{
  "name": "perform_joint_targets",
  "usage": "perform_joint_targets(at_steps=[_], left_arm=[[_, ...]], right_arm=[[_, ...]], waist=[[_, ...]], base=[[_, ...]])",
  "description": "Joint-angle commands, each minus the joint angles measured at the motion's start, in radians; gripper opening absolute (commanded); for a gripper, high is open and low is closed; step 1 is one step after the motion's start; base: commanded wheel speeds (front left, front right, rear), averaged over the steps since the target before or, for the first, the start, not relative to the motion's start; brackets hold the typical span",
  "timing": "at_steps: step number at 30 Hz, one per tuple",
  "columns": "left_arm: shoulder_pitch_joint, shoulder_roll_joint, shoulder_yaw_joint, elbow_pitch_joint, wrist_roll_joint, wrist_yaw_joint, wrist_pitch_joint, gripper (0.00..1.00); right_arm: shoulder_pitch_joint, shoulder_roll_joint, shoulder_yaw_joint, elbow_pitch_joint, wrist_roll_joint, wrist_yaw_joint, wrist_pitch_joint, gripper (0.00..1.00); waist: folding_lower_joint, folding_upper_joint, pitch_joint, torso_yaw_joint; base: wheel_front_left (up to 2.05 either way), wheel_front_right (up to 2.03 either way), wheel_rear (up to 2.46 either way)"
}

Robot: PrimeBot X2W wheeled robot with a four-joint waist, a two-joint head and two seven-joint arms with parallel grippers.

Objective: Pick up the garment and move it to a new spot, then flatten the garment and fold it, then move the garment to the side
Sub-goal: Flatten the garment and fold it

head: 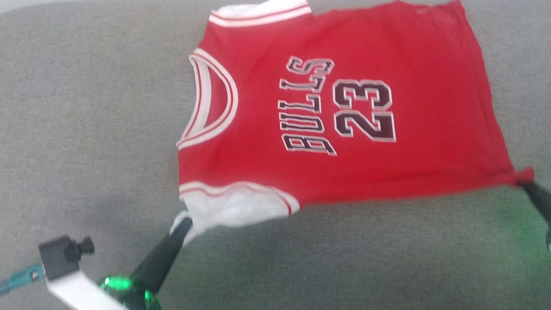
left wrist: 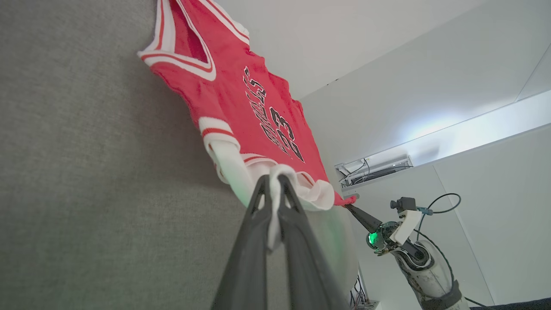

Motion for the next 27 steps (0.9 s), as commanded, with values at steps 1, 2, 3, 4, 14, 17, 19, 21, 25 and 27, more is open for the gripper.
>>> perform_joint_targets(at_steps=[1,2,3,4,14,17,19,21,25,27], left_arm=[[0.06,0.012,0.015,-0.036,0.017,0.001,-0.004,0.0],[0.091,0.016,0.022,-0.058,0.017,0.001,-0.004,0.0],[0.118,0.022,0.029,-0.078,0.019,0.001,-0.004,0.0],[0.141,0.027,0.035,-0.099,0.025,0.001,-0.004,0.0],[0.052,0.028,0.045,-0.149,0.049,0.001,0.032,0.0],[-0.069,0.014,0.046,-0.085,0.034,0.001,0.069,0.0],[-0.166,0.005,0.053,-0.018,0.034,0.001,0.096,0.0],[-0.256,-0.021,0.061,0.051,0.018,0.001,0.112,0.0],[-0.37,-0.052,0.06,0.16,0.018,0.001,0.133,0.0],[-0.43,-0.075,0.063,0.246,0.01,0.001,0.134,0.0]], right_arm=[[0.082,0.024,-0.051,-0.066,-0.002,0.0,0.033,0.0],[0.126,0.038,-0.081,-0.106,-0.007,0.0,0.055,0.0],[0.167,0.052,-0.109,-0.144,-0.013,0.0,0.078,0.0],[0.203,0.069,-0.136,-0.184,-0.017,0.0,0.099,0.0],[0.174,0.239,-0.288,-0.359,-0.086,0.0,0.26,0.0],[0.079,0.262,-0.282,-0.323,-0.111,0.0,0.296,0.0],[0.01,0.274,-0.277,-0.284,-0.123,0.0,0.309,0.0],[-0.057,0.283,-0.274,-0.239,-0.136,0.0,0.313,0.0],[-0.144,0.294,-0.258,-0.17,-0.153,0.0,0.303,0.0],[-0.193,0.297,-0.253,-0.125,-0.165,0.0,0.291,0.0]], waist=[[0.0,0.0,-0.007,0.004],[0.0,0.0,-0.008,0.004],[0.0,0.0,-0.008,0.004],[0.0,0.0,-0.007,0.005],[0.0,0.0,0.013,-0.002],[0.0,0.0,0.033,-0.01],[0.0,0.0,0.049,-0.015],[0.0,0.0,0.068,-0.02],[0.0,0.0,0.094,-0.032],[0.0,0.0,0.11,-0.036]], base=[[0.0,0.0,0.0],[0.0,0.0,0.0],[0.0,0.0,0.0],[0.0,0.0,0.0],[0.0,0.0,0.0],[0.0,0.0,0.0],[0.0,0.0,0.0],[0.0,0.0,0.0],[0.0,0.0,0.0],[0.0,0.0,0.0]])
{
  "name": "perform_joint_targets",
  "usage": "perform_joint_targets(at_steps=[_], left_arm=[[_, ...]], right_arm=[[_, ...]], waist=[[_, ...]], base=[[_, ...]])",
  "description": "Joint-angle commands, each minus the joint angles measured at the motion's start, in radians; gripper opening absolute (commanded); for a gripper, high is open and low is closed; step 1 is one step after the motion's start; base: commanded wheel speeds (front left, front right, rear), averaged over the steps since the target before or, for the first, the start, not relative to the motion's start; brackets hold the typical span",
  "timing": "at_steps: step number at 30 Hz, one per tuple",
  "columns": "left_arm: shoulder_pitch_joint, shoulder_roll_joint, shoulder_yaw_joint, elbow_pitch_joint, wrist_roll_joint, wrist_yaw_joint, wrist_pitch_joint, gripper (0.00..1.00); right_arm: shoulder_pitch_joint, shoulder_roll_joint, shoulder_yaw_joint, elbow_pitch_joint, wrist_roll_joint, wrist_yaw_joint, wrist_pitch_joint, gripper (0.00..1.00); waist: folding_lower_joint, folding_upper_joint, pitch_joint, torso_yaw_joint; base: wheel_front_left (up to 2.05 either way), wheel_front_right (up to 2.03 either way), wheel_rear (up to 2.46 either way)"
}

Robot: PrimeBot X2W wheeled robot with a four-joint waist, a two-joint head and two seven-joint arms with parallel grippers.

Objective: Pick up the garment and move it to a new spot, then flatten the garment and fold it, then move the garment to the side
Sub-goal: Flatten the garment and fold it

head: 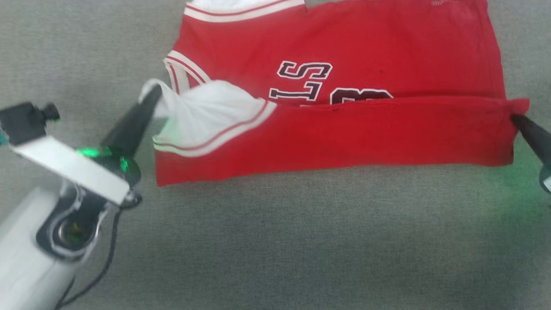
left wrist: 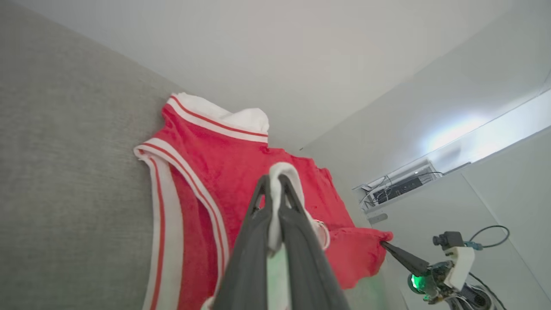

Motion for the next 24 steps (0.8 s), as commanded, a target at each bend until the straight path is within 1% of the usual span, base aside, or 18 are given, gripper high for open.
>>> perform_joint_targets(at_steps=[1,3,5,9,16,17,19,20,21,22,24], left_arm=[[-0.033,-0.01,-0.001,0.037,0.003,0.001,0.0,0.0],[-0.075,-0.036,0.0,0.115,-0.001,0.001,-0.013,0.0],[-0.108,-0.058,-0.012,0.166,0.005,0.001,-0.012,0.0],[-0.141,-0.076,-0.029,0.237,0.005,0.001,-0.026,0.0],[-0.159,-0.07,-0.107,0.338,0.058,0.001,-0.021,0.0],[-0.161,-0.066,-0.118,0.351,0.064,0.001,-0.023,0.05],[-0.172,-0.06,-0.144,0.365,0.081,0.002,-0.029,0.49],[-0.178,-0.055,-0.153,0.371,0.091,0.002,-0.033,0.95],[-0.186,-0.045,-0.164,0.375,0.107,0.002,-0.042,1.0],[-0.195,-0.034,-0.176,0.379,0.124,0.002,-0.046,1.0],[-0.213,-0.012,-0.204,0.377,0.157,0.002,-0.058,1.0]], right_arm=[[-0.027,0.001,0.01,0.021,-0.008,0.0,-0.01,0.0],[-0.057,0.001,0.023,0.059,-0.022,0.0,-0.021,0.0],[-0.073,-0.023,0.056,0.083,-0.05,0.0,-0.033,0.0],[-0.094,-0.022,0.096,0.113,-0.064,0.0,-0.072,0.0],[-0.115,-0.044,0.151,0.161,-0.074,0.0,-0.14,0.0],[-0.12,-0.047,0.158,0.167,-0.076,0.0,-0.149,0.0],[-0.124,-0.056,0.171,0.177,-0.086,0.0,-0.168,0.0],[-0.124,-0.064,0.178,0.18,-0.093,0.0,-0.179,0.03],[-0.123,-0.074,0.185,0.181,-0.103,0.0,-0.194,0.42],[-0.121,-0.084,0.187,0.181,-0.115,0.0,-0.215,1.0],[-0.113,-0.097,0.199,0.18,-0.135,0.0,-0.249,1.0]], waist=[[0.0,-0.0001,0.02,-0.01],[0.0,-0.0001,0.033,-0.015],[0.0,-0.0001,0.048,-0.017],[0.0,-0.0001,0.074,-0.026],[0.0,-0.0001,0.092,-0.035],[0.0,-0.0001,0.091,-0.036],[0.0,-0.0001,0.084,-0.036],[0.0,-0.0001,0.08,-0.035],[0.0,-0.0001,0.073,-0.034],[0.0,-0.0001,0.066,-0.032],[0.0,-0.0001,0.047,-0.027]], base=[[0.0,0.0,0.0],[0.0,0.0,0.0],[0.0,0.0,0.0],[0.0,0.0,0.0],[0.0,0.0,0.0],[0.0,0.0,0.0],[0.0,0.0,0.0],[0.0,0.0,0.0],[0.0,0.0,0.0],[0.0,0.0,0.0],[0.0,0.0,0.0]])
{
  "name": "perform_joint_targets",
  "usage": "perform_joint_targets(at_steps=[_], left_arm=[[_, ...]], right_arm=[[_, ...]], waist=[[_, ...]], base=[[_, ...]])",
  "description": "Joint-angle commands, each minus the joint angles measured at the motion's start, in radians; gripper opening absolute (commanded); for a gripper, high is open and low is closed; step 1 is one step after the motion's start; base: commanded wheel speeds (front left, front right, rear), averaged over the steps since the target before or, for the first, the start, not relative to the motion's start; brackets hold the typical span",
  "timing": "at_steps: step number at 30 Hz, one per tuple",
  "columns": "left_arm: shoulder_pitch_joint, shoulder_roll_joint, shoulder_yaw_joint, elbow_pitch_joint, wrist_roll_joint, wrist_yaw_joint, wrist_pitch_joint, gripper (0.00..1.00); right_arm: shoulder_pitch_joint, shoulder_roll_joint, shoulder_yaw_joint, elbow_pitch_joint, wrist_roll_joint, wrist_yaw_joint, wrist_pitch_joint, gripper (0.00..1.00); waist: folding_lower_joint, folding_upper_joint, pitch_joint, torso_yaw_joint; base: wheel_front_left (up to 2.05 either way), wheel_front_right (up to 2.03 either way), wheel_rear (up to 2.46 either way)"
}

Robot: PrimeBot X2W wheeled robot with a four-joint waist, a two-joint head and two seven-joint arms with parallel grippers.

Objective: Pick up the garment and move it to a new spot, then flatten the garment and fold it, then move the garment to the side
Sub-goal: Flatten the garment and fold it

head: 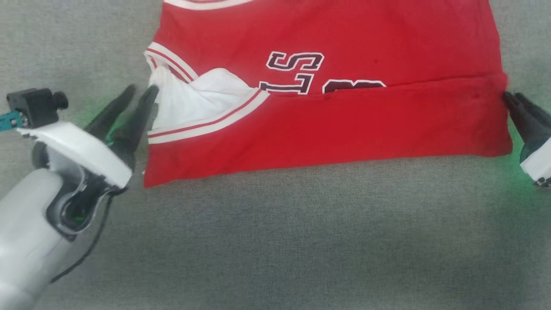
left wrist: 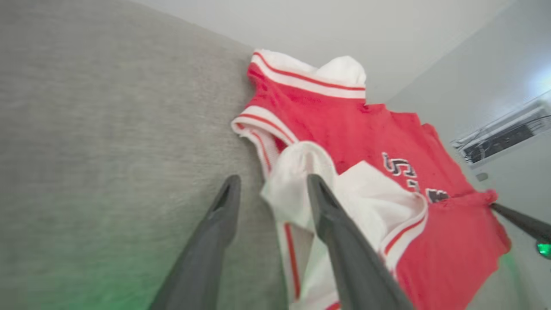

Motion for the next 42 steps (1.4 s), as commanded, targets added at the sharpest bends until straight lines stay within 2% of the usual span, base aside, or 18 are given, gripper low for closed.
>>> perform_joint_targets(at_steps=[1,5,8,13,15,16,17,18,21,30,31,32,33,34,38,42], left_arm=[[-0.012,0.024,-0.019,0.009,0.029,0.002,-0.009,1.0],[-0.059,0.107,-0.096,0.013,0.142,0.002,0.029,1.0],[-0.107,0.161,-0.147,-0.023,0.2,0.002,0.11,1.0],[-0.14,0.208,-0.215,-0.102,0.107,0.016,0.413,1.0],[-0.136,0.202,-0.229,-0.14,0.023,0.041,0.544,1.0],[-0.136,0.202,-0.229,-0.14,0.023,0.041,0.544,1.0],[-0.143,0.211,-0.247,-0.176,-0.022,0.067,0.646,1.0],[-0.146,0.217,-0.255,-0.2,-0.056,0.082,0.703,1.0],[-0.126,0.196,-0.24,-0.186,-0.119,0.099,0.723,1.0],[-0.091,0.167,-0.251,-0.093,-0.206,0.069,0.792,1.0],[-0.091,0.167,-0.252,-0.084,-0.209,0.07,0.796,0.72],[-0.09,0.165,-0.255,-0.078,-0.212,0.064,0.803,0.48],[-0.089,0.159,-0.254,-0.075,-0.222,0.057,0.808,0.3],[-0.084,0.151,-0.248,-0.071,-0.242,0.053,0.809,0.0],[-0.087,0.145,-0.236,-0.068,-0.247,0.034,0.803,0.0],[-0.096,0.137,-0.23,-0.065,-0.24,0.024,0.793,0.0]], right_arm=[[0.005,-0.008,0.008,-0.006,-0.01,0.0,-0.027,1.0],[0.03,-0.038,0.003,-0.034,-0.023,0.0,-0.101,1.0],[0.044,-0.055,-0.003,-0.06,-0.029,0.0,-0.143,1.0],[0.066,-0.064,0.009,-0.099,-0.026,0.0,-0.154,1.0],[0.07,-0.058,0.018,-0.111,-0.024,0.0,-0.149,1.0],[0.07,-0.058,0.018,-0.111,-0.024,0.0,-0.149,1.0],[0.074,-0.051,0.031,-0.122,-0.022,0.0,-0.144,1.0],[0.071,-0.046,0.043,-0.132,-0.016,0.0,-0.14,1.0],[0.07,-0.043,0.055,-0.137,-0.012,0.0,-0.137,1.0],[0.066,-0.043,0.032,-0.147,-0.003,0.0,-0.148,1.0],[0.065,-0.043,0.029,-0.149,-0.002,0.0,-0.147,1.0],[0.064,-0.044,0.026,-0.151,-0.001,0.0,-0.146,1.0],[0.064,-0.045,0.025,-0.153,-0.001,0.0,-0.143,1.0],[0.063,-0.048,0.023,-0.155,-0.003,0.0,-0.139,1.0],[0.063,-0.079,0.046,-0.164,-0.013,0.0,-0.094,1.0],[0.082,-0.152,0.121,-0.17,-0.039,0.0,0.039,1.0]], waist=[[0.0,0.0,-0.024,0.008],[0.0,0.0,-0.073,0.025],[0.0,0.0,-0.109,0.039],[0.0,0.0,-0.146,0.046],[0.0,0.0,-0.149,0.042],[0.0,0.0,-0.149,0.042],[0.0,0.0,-0.145,0.033],[0.0,0.0,-0.134,0.019],[0.0,0.0,-0.113,-0.004],[0.0,0.0,-0.062,-0.049],[0.0,0.0,-0.059,-0.05],[0.0,0.0,-0.056,-0.05],[0.0,0.0,-0.054,-0.051],[0.0,0.0,-0.052,-0.051],[0.0,0.0,-0.048,-0.047],[0.0,0.0,-0.043,-0.038]], base=[[0.0,0.0,0.0],[0.0,0.0,0.0],[0.0,0.0,0.0],[0.0,0.0,0.0],[0.0,0.0,0.0],[0.0,0.0,0.0],[0.0,0.0,0.0],[0.0,0.0,0.0],[0.0,0.0,0.0],[0.0,0.0,0.0],[0.0,0.0,0.0],[0.0,0.0,0.0],[0.0,0.0,0.0],[0.0,0.0,0.0],[0.0,0.0,0.0],[0.0,0.0,0.0]])
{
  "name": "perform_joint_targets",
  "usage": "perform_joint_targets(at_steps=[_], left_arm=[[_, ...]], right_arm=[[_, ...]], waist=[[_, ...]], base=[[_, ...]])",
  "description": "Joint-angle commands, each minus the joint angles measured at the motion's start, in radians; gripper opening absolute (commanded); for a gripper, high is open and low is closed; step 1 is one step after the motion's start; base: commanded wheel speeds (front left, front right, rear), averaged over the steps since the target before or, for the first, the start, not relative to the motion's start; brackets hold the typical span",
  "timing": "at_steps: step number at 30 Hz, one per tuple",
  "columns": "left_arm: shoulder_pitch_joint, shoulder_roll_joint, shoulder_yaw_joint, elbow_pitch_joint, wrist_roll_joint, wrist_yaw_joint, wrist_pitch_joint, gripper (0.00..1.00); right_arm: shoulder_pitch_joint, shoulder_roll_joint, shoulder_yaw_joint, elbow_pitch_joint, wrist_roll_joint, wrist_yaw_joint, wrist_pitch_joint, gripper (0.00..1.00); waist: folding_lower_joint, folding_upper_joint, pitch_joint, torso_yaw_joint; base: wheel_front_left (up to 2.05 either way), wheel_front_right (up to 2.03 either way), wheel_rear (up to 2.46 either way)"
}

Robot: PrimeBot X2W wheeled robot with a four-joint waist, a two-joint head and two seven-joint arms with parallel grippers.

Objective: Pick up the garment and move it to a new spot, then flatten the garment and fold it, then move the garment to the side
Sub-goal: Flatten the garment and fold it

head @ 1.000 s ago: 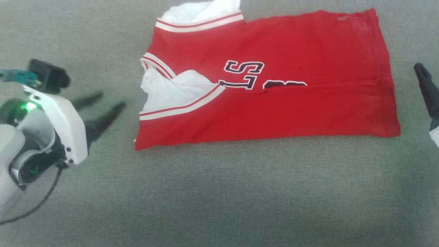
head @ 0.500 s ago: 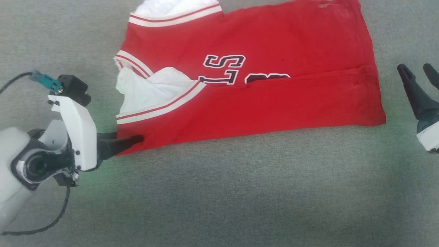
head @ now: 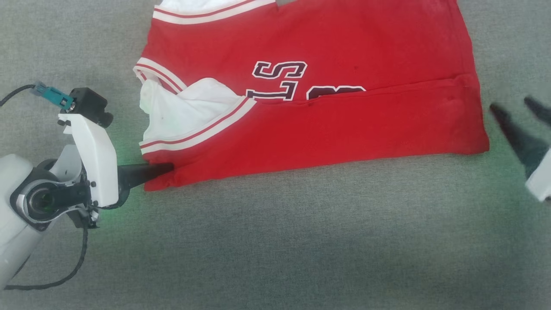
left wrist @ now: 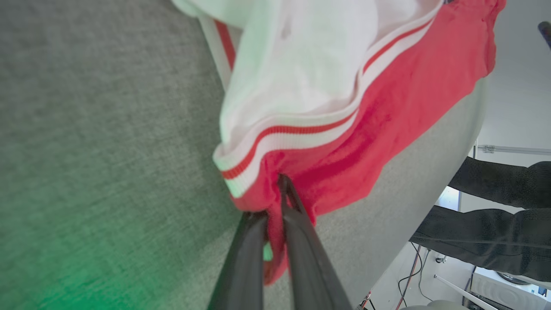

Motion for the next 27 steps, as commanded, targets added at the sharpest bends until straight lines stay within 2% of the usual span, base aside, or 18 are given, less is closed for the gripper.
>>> perform_joint_targets(at_steps=[1,5,13,14,15,16,17,18,22,27], left_arm=[[0.023,-0.026,-0.023,0.003,0.017,-0.003,0.0,0.0],[0.012,-0.03,-0.019,-0.008,0.027,-0.008,-0.007,0.0],[-0.004,-0.053,-0.016,-0.013,0.042,-0.014,-0.026,0.0],[-0.005,-0.055,-0.014,-0.013,0.043,-0.015,-0.029,0.0],[-0.004,-0.057,-0.013,-0.012,0.045,-0.015,-0.035,0.0],[-0.003,-0.058,-0.011,-0.011,0.047,-0.016,-0.04,0.0],[-0.003,-0.058,-0.011,-0.011,0.047,-0.016,-0.04,0.0],[0.001,-0.059,-0.01,-0.012,0.049,-0.017,-0.046,0.0],[0.027,-0.044,0.002,-0.027,0.046,-0.02,-0.08,0.0],[0.087,0.003,0.022,-0.103,0.052,-0.023,-0.154,0.0]], right_arm=[[0.017,-0.027,0.046,-0.001,0.003,0.0,0.084,1.0],[-0.017,-0.094,0.136,-0.008,0.012,0.0,0.26,1.0],[-0.129,-0.082,0.189,0.103,-0.001,0.0,0.382,1.0],[-0.133,-0.078,0.198,0.115,-0.005,0.0,0.386,0.91],[-0.134,-0.072,0.203,0.127,-0.006,0.0,0.39,0.44],[-0.134,-0.067,0.211,0.133,-0.003,0.0,0.393,0.2],[-0.134,-0.067,0.211,0.133,-0.003,0.0,0.393,0.2],[-0.134,-0.062,0.216,0.137,0.005,0.0,0.391,0.0],[-0.111,-0.075,0.201,0.139,0.009,0.0,0.359,0.0],[-0.055,-0.104,0.173,0.099,0.019,0.0,0.336,0.0]], waist=[[0.0,0.0,0.005,0.004],[0.0,0.0,0.017,0.006],[0.0,0.0,0.038,0.025],[0.0,0.0,0.038,0.027],[0.0,0.0,0.038,0.03],[0.0,0.0,0.037,0.032],[0.0,0.0,0.037,0.032],[0.0,0.0,0.034,0.034],[0.0,0.0,0.011,0.045],[0.0,0.0,-0.033,0.055]], base=[[0.0,0.0,0.0],[0.0,0.0,0.0],[0.0,0.0,0.0],[0.0,0.0,0.0],[0.0,0.0,0.0],[0.0,0.0,0.0],[0.0,0.0,0.0],[0.0,0.0,0.0],[0.0,0.0,0.0],[0.0,0.0,0.0]])
